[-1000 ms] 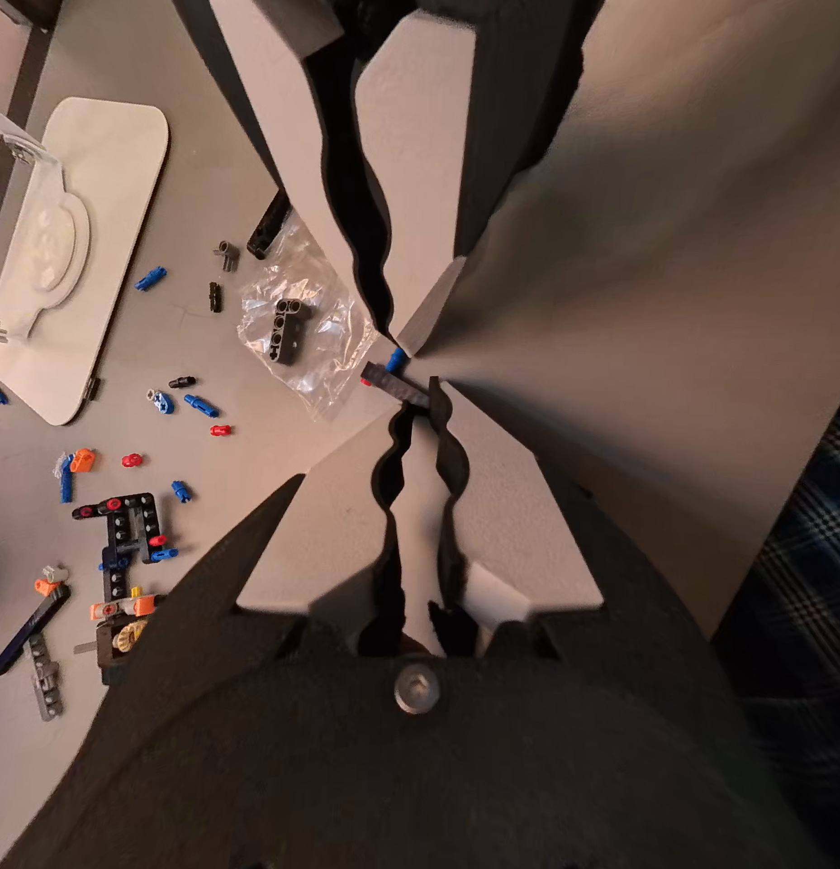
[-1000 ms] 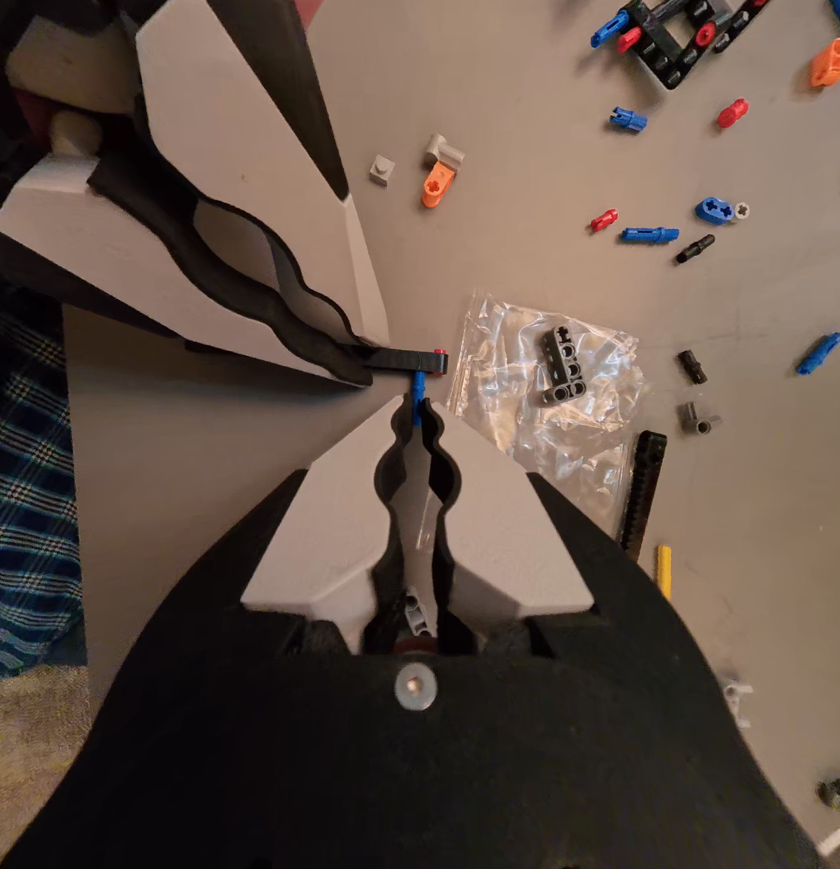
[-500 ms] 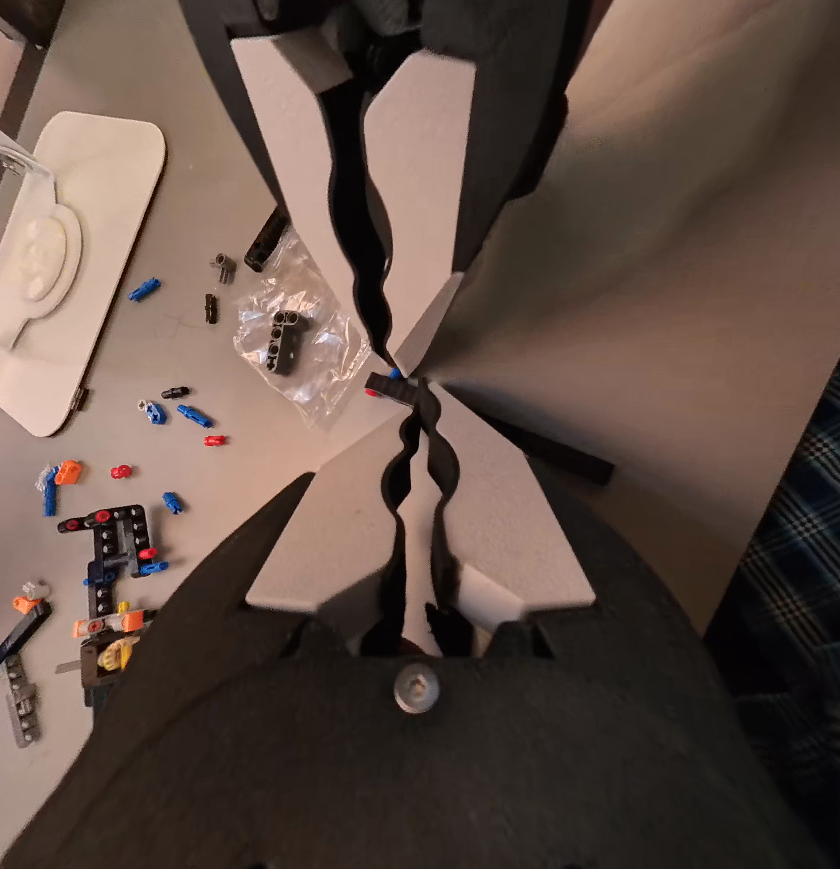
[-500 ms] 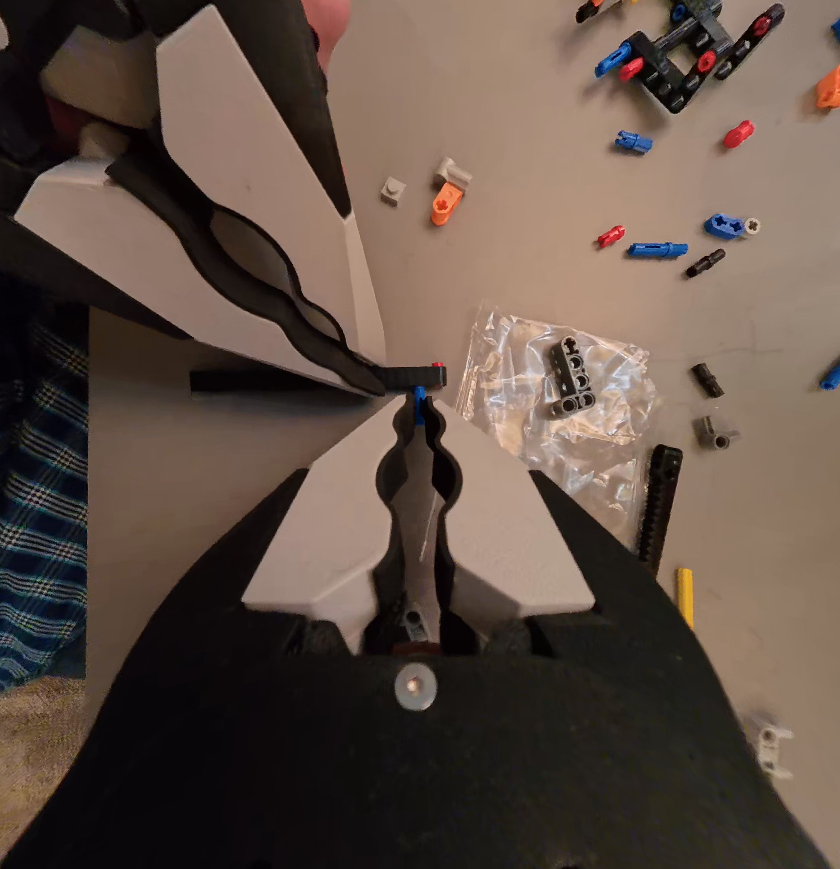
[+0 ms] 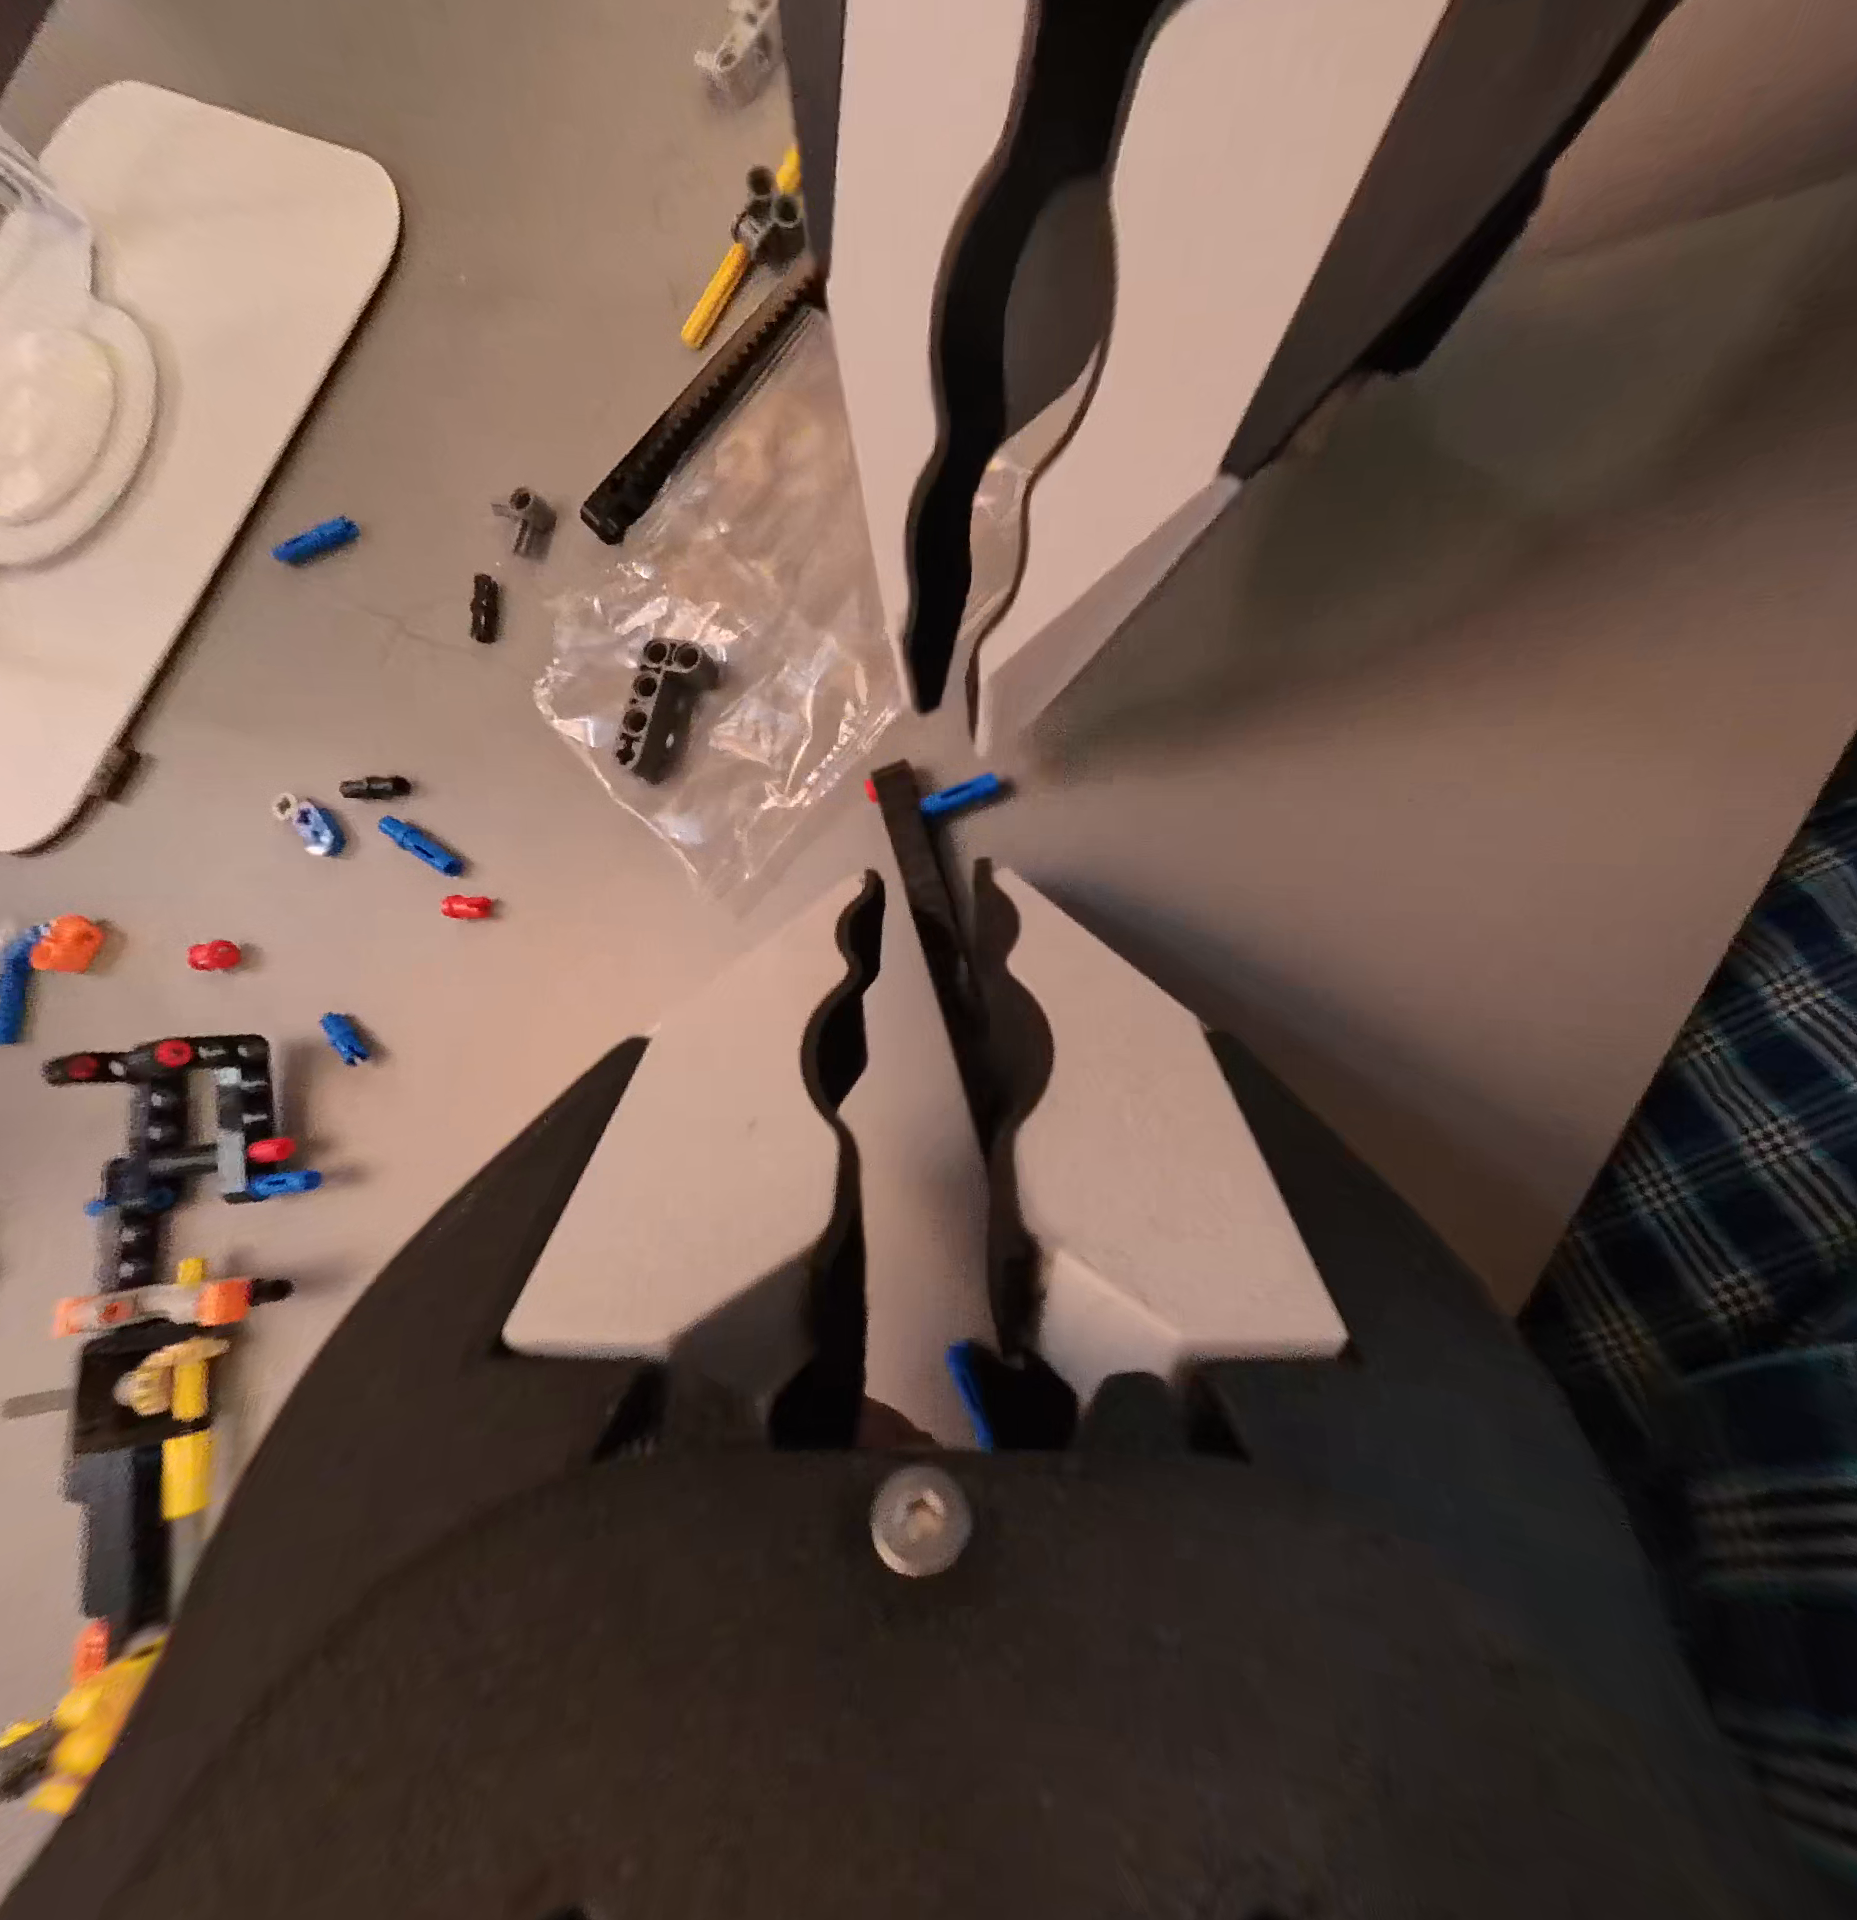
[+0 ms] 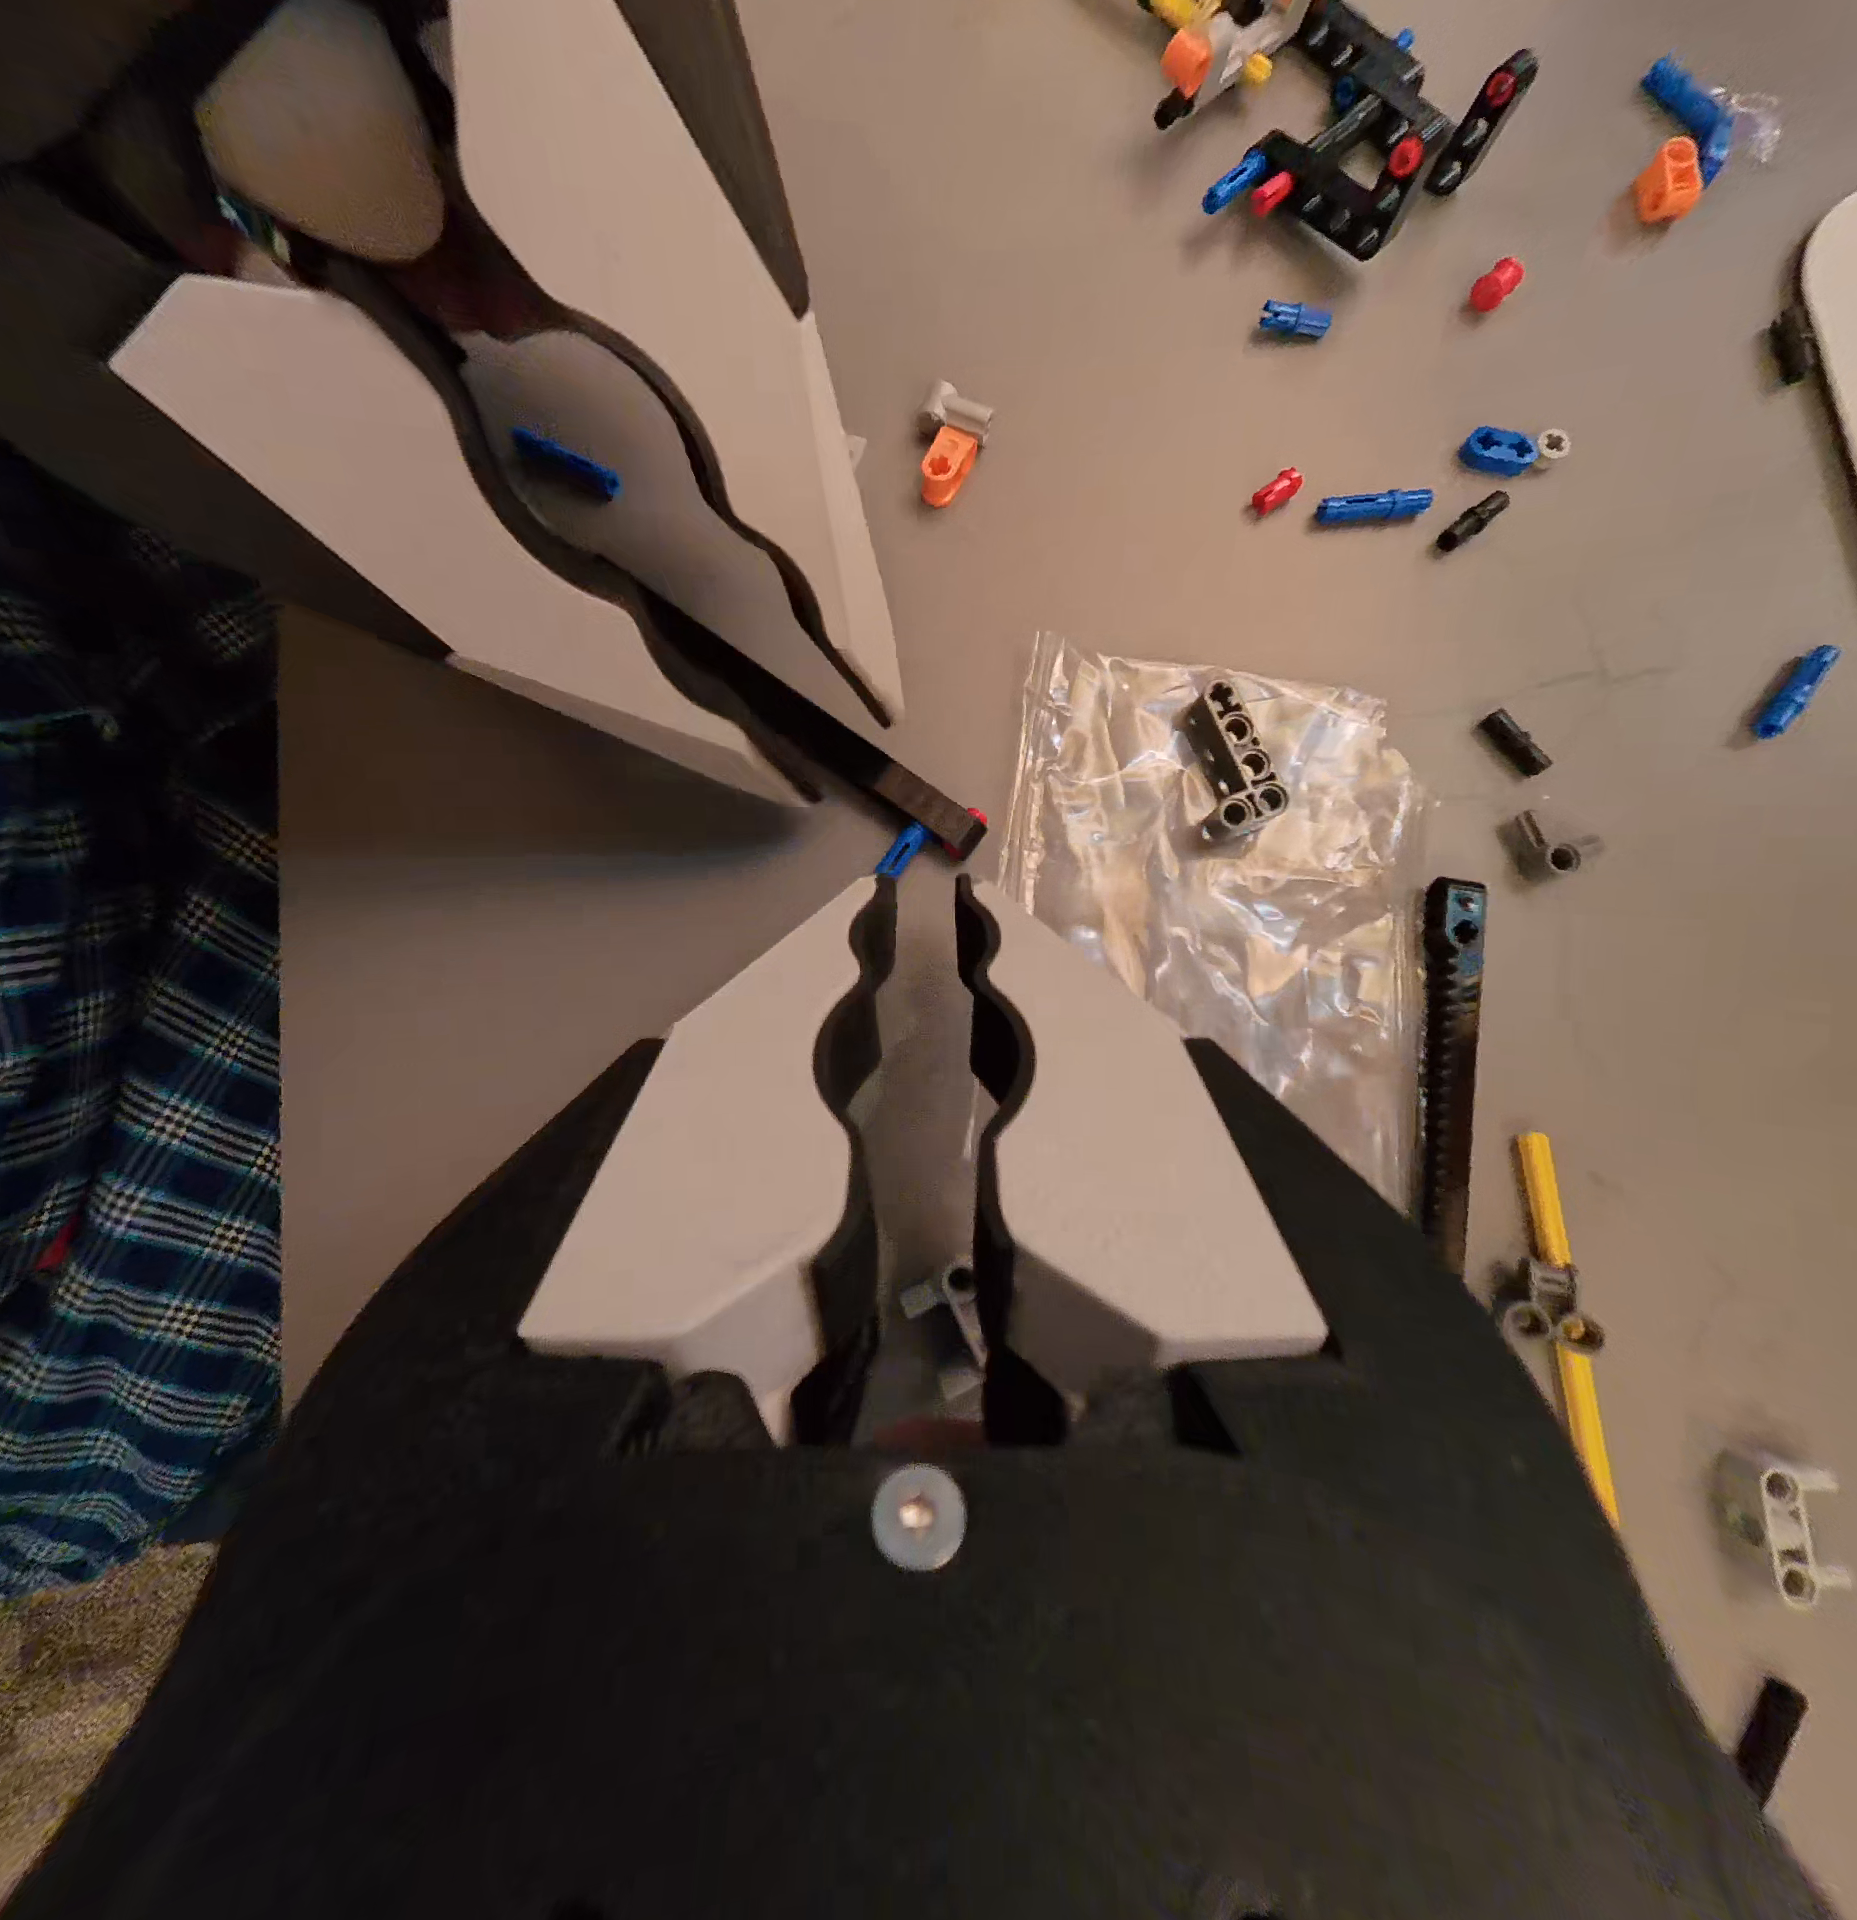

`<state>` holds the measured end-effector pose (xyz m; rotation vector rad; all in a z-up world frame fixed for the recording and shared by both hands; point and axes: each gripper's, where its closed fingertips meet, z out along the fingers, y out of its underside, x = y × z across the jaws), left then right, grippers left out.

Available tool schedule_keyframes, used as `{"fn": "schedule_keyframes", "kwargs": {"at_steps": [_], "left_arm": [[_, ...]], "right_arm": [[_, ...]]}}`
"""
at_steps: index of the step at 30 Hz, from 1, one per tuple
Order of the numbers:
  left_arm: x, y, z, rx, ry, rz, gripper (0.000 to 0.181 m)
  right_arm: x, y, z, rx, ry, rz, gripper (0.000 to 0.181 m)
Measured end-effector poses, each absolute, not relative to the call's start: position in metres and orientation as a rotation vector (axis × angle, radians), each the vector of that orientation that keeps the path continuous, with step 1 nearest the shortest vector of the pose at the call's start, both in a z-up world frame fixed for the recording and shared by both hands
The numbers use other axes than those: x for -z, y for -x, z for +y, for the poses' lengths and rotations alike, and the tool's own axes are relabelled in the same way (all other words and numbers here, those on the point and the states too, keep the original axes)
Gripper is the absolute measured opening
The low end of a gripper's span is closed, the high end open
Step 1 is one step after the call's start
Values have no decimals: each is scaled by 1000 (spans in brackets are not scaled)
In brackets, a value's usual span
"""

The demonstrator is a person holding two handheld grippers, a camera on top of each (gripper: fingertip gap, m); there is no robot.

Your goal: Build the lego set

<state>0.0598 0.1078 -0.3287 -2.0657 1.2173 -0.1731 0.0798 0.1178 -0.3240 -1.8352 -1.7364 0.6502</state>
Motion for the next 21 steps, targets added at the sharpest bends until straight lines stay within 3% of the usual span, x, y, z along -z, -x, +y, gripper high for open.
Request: {"fn": "schedule_keyframes", "kwargs": {"at_steps": [4,15,21], "left_arm": [[330,-52,106,176,2096,1189,27],[301,-4,160,6,2097,1021,22],[324,1,218,-38,2223,993,27]], "right_arm": [[309,-88,130,-630,1838,-1668,9],[292,-62,188,-522,1882,-1579,17],[283,-74,189,-530,1888,-1501,14]]}}
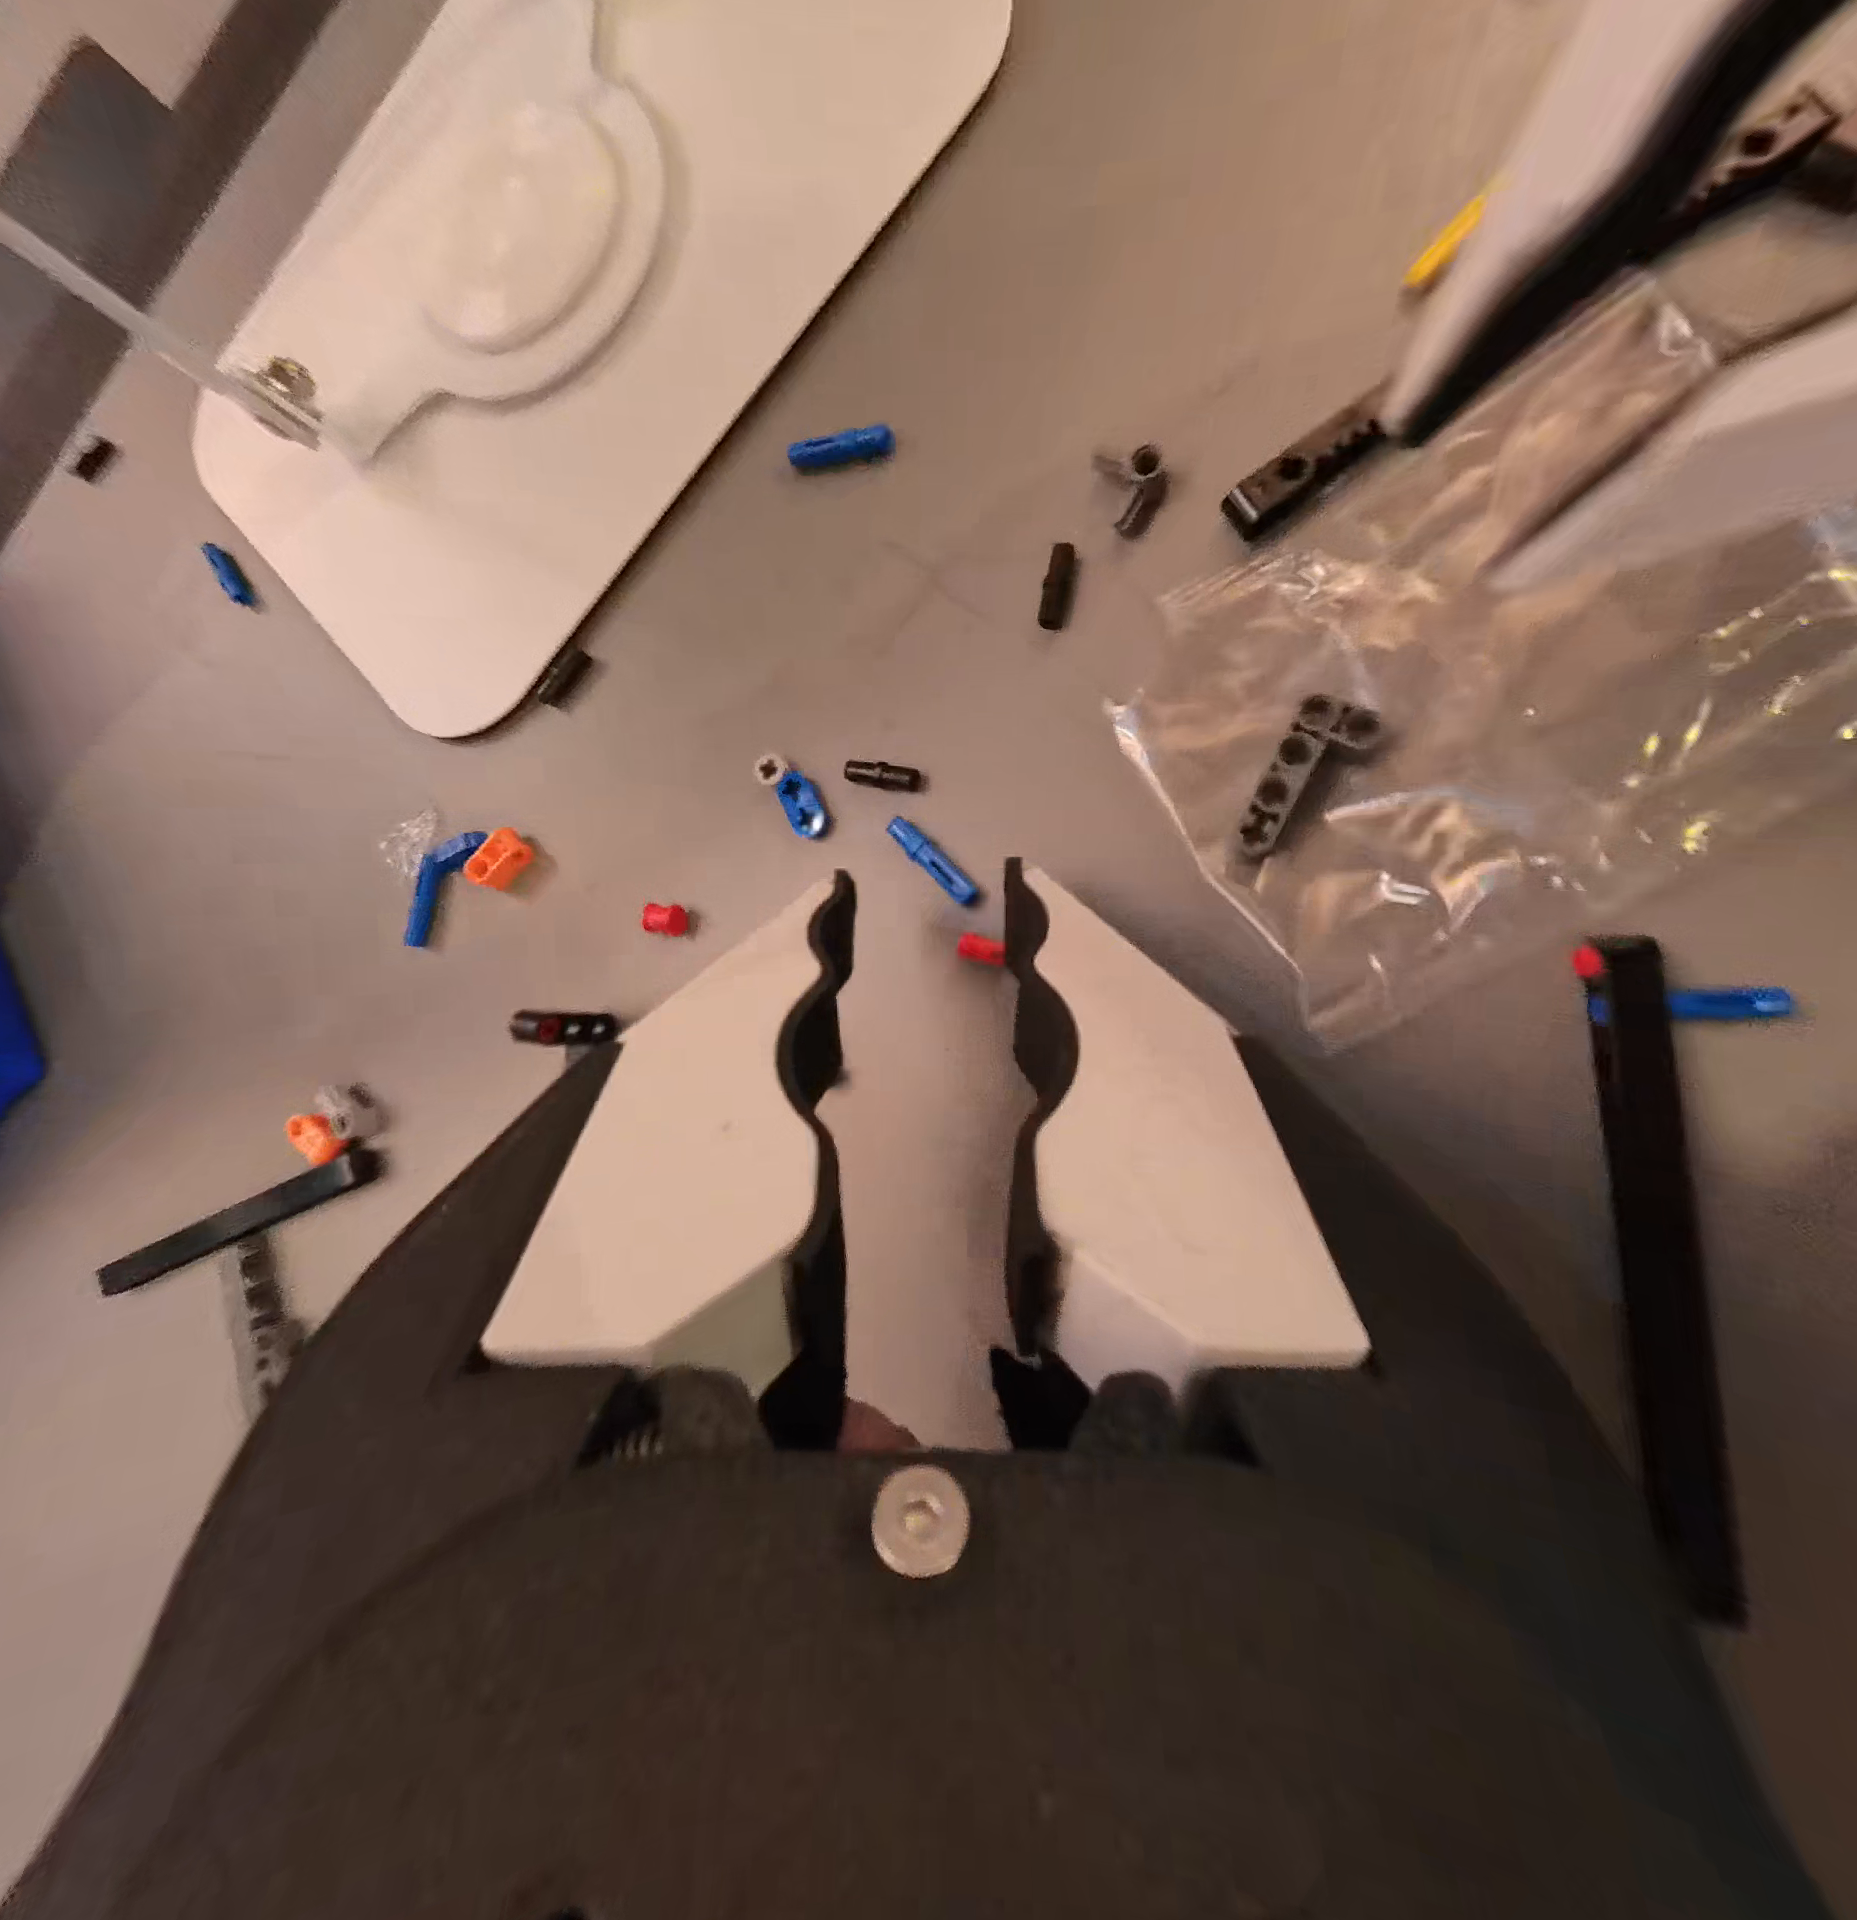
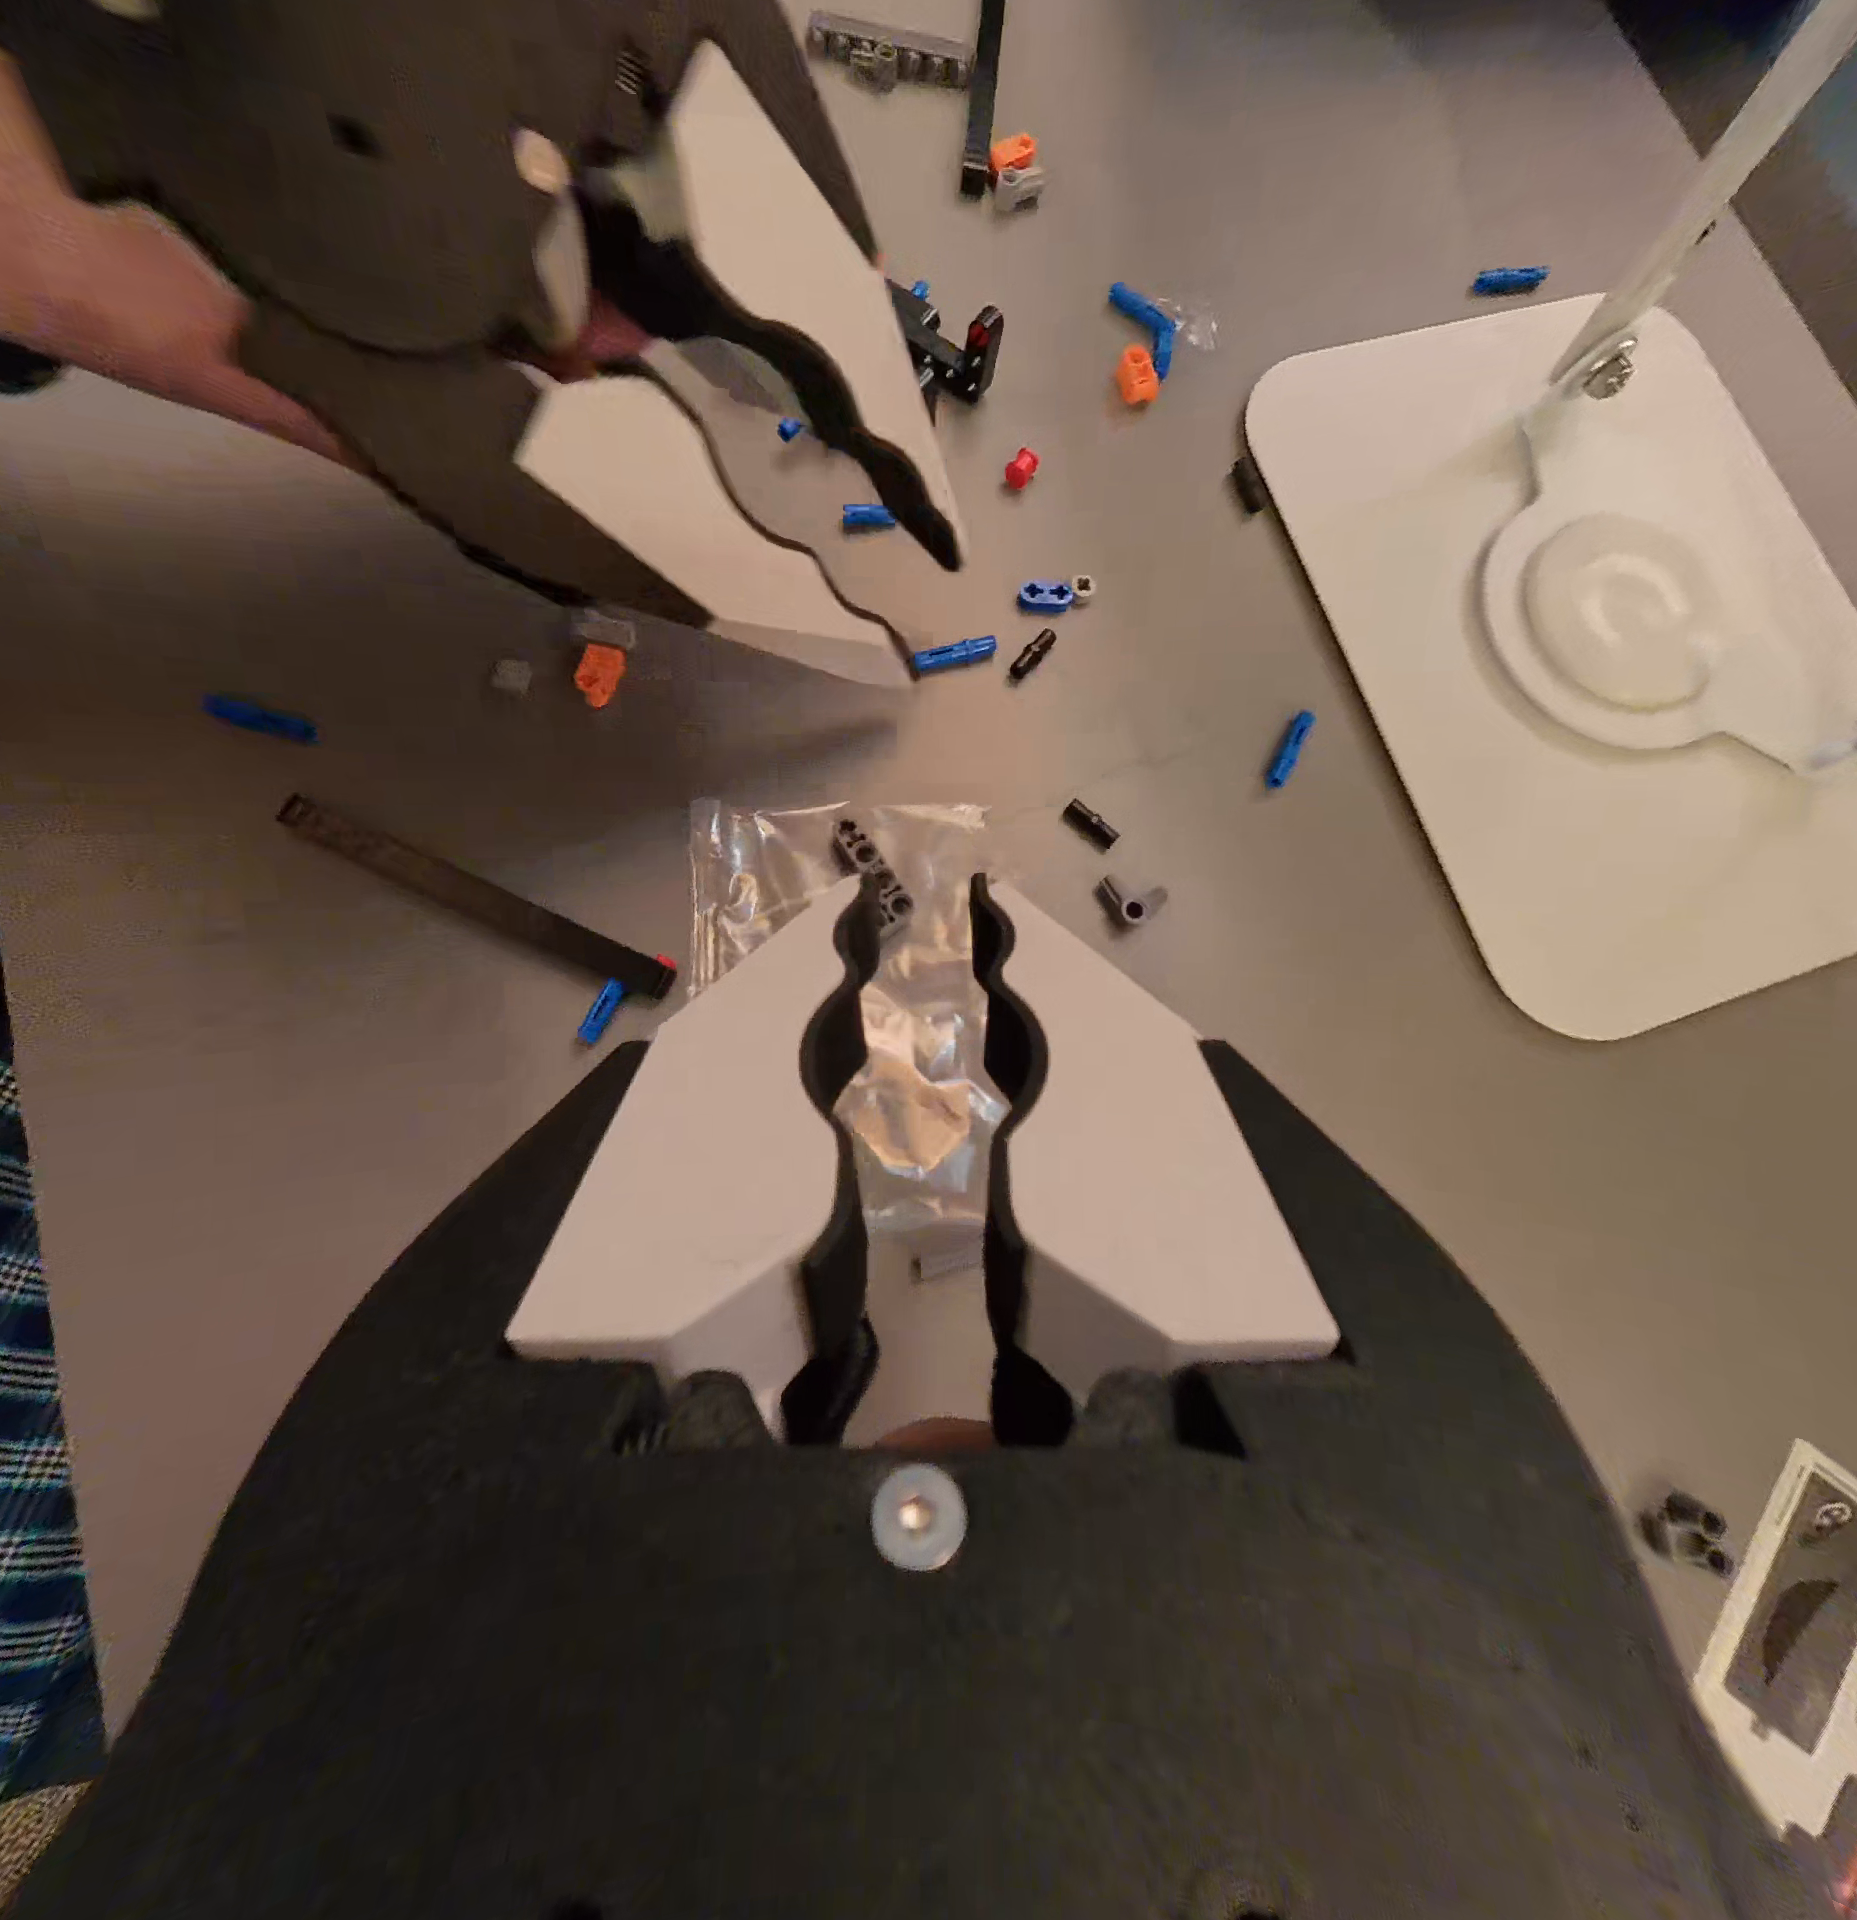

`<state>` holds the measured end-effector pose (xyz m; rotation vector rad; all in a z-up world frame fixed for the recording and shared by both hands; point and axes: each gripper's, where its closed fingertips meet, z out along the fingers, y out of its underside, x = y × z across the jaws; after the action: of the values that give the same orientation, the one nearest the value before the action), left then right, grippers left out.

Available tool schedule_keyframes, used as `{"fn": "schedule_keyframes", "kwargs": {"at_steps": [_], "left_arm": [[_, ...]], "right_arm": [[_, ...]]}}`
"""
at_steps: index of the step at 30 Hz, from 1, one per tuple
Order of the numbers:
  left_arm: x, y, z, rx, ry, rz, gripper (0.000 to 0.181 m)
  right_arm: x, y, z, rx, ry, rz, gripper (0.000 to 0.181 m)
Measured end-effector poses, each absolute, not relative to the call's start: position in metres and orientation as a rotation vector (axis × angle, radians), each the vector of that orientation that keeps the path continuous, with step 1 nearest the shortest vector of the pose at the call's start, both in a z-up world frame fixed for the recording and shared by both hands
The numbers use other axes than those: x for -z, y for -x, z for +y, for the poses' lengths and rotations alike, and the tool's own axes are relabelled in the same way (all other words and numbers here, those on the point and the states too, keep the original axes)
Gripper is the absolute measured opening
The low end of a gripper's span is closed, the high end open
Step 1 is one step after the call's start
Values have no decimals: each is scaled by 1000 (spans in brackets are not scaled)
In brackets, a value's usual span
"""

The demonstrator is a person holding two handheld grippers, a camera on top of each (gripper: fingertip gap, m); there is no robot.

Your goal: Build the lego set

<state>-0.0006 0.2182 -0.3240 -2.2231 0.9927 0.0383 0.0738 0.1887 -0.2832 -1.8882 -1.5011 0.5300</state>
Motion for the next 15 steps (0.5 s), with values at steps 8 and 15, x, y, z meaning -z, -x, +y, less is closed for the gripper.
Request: {"fn": "schedule_keyframes", "kwargs": {"at_steps": [8,15], "left_arm": [[340,-4,224,-16,2282,968,2],[326,-12,216,55,2231,927,2]], "right_arm": [[280,-77,188,-578,1865,-1461,12],[275,-79,178,-621,1852,-1429,12]]}}
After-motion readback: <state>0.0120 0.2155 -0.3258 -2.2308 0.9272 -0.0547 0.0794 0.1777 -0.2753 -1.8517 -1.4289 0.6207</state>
